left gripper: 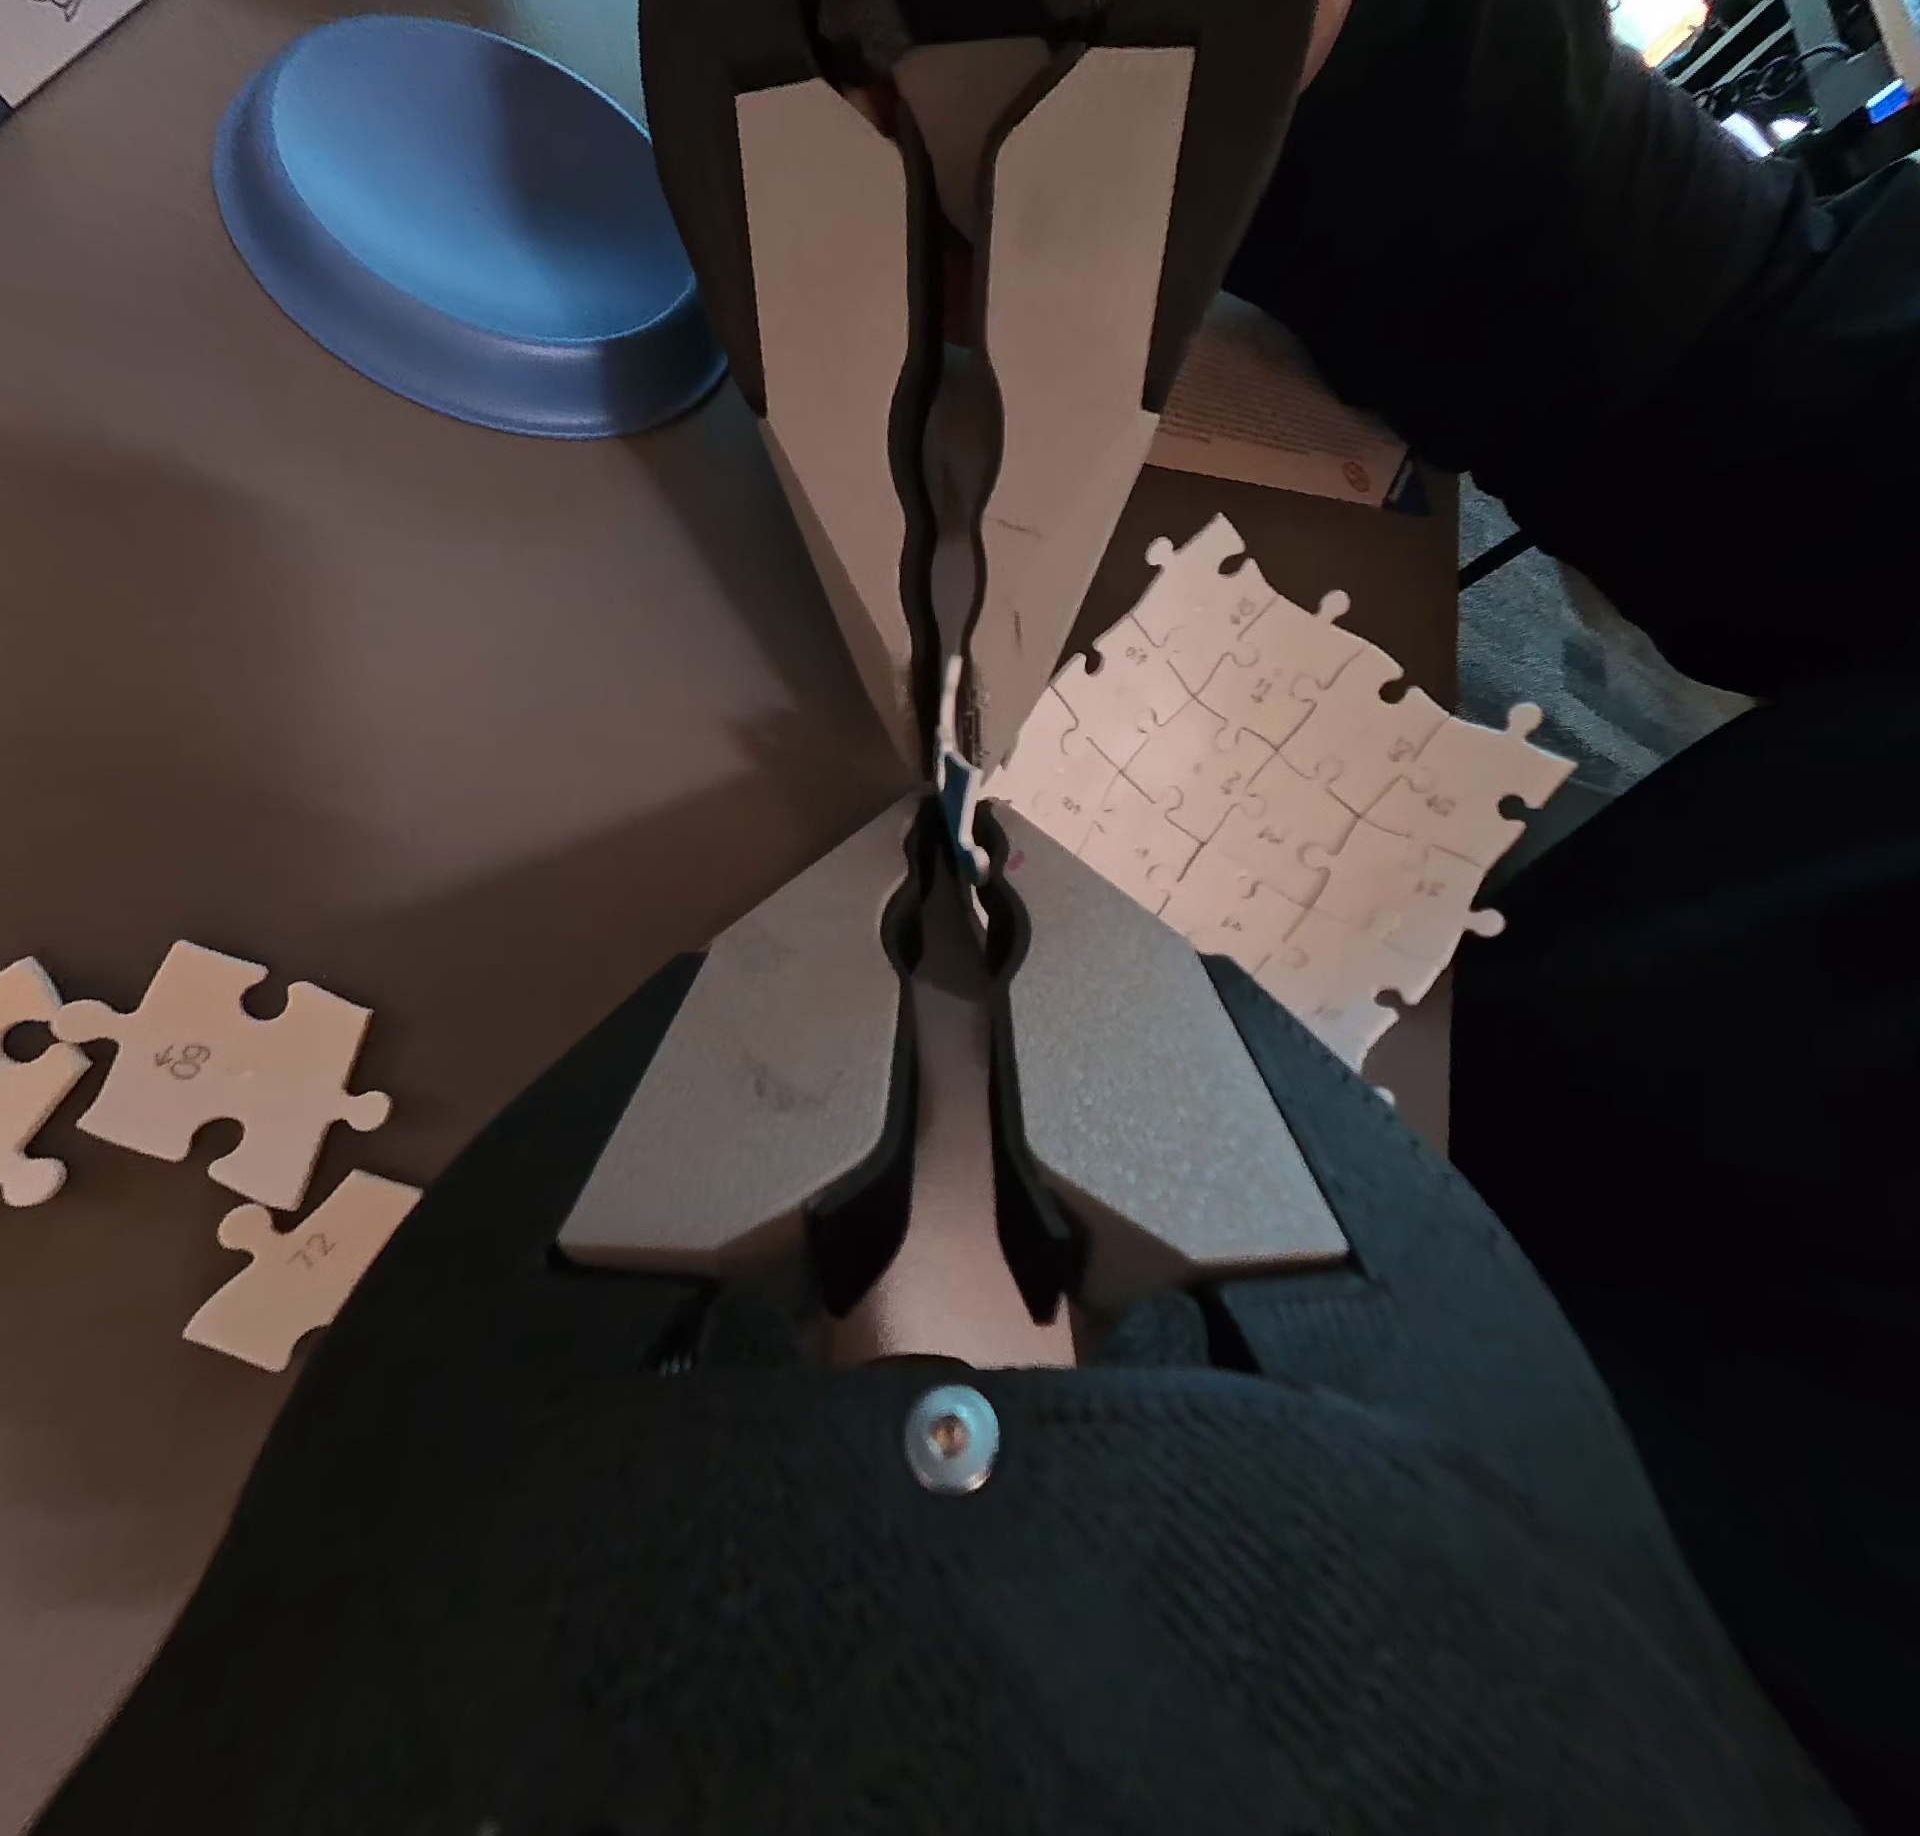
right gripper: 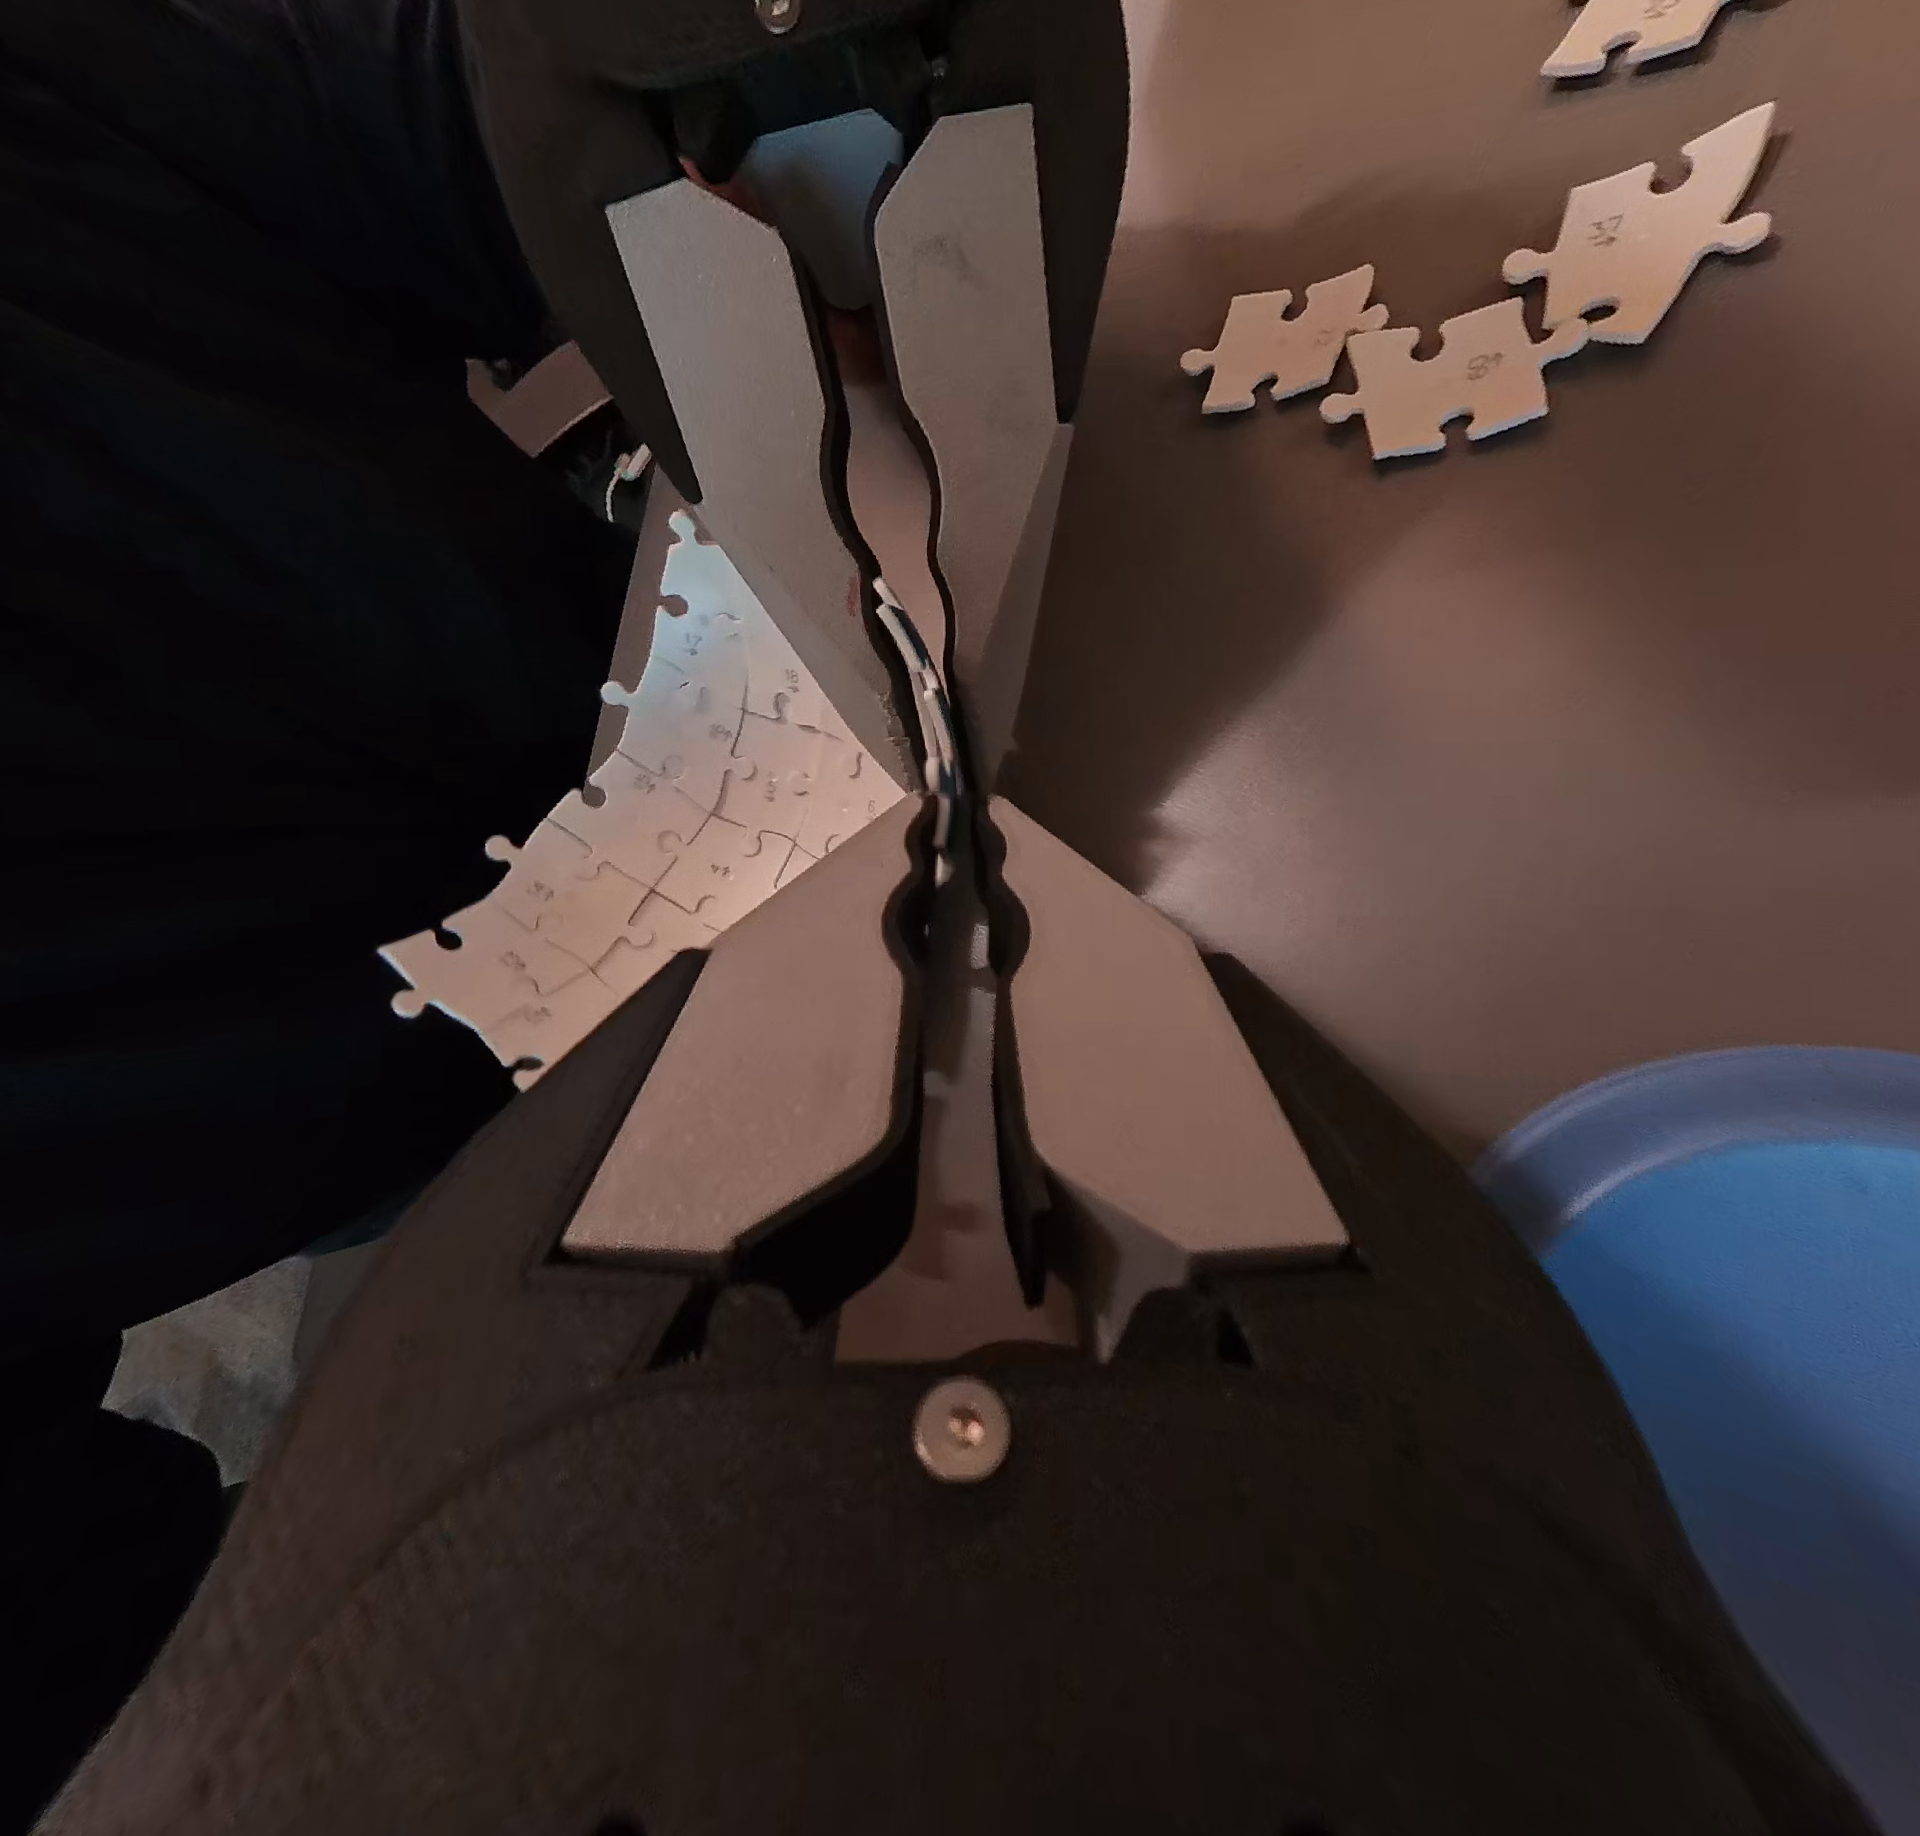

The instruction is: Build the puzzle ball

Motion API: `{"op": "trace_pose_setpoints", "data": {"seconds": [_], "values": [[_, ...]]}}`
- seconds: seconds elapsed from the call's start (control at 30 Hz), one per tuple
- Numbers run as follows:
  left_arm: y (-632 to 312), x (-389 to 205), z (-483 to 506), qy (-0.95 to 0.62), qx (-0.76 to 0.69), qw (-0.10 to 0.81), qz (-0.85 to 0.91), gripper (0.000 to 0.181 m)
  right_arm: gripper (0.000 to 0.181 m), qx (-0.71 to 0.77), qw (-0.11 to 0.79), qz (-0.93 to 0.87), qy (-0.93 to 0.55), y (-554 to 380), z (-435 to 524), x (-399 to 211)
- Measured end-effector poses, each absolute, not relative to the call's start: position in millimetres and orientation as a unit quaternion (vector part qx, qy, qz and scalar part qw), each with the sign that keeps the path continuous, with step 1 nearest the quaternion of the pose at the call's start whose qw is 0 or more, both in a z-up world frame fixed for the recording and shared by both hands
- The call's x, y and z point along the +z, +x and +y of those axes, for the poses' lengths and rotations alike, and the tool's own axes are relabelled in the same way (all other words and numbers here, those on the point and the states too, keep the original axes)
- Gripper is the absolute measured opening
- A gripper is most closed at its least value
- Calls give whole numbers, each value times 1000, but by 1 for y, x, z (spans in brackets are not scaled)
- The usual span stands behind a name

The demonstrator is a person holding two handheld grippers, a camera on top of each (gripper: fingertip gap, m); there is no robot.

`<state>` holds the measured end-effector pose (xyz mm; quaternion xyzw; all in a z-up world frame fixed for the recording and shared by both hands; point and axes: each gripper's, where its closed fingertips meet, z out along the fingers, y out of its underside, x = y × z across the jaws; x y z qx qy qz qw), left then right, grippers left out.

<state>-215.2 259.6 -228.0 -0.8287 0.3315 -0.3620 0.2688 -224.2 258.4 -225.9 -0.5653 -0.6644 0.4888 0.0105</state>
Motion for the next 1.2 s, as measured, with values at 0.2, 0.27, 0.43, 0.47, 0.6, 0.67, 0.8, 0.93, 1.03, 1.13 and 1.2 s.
{"op": "trace_pose_setpoints", "data": {"seconds": [0.2,0.27,0.43,0.47,0.6,0.67,0.8,0.93,1.03,1.13,1.2], "values": [[-215,-228,258,-824,-365,276,334,3,3,488,9,-672,-557,-224,254,-229],[-215,-227,258,-823,-366,277,335,3,2,489,10,-675,-552,-224,254,-228],[-217,-227,258,-820,-369,280,335,3,0,493,23,-683,-538,-226,253,-227],[-218,-226,257,-818,-374,280,334,3,0,495,28,-686,-532,-226,253,-226],[-220,-226,257,-818,-391,274,321,4,0,494,36,-688,-530,-228,252,-226],[-221,-226,257,-818,-390,275,320,4,0,494,35,-684,-536,-229,253,-227],[-222,-226,257,-821,-377,279,326,4,0,496,28,-676,-545,-230,253,-227],[-222,-227,255,-823,-373,272,331,4,0,504,14,-666,-550,-230,251,-227],[-221,-227,253,-820,-365,271,347,4,2,509,21,-668,-543,-231,251,-225],[-220,-227,253,-820,-370,268,343,4,0,510,39,-674,-534,-232,252,-222],[-220,-227,252,-821,-377,264,339,4,0,502,54,-686,-524,-233,251,-222]]}}
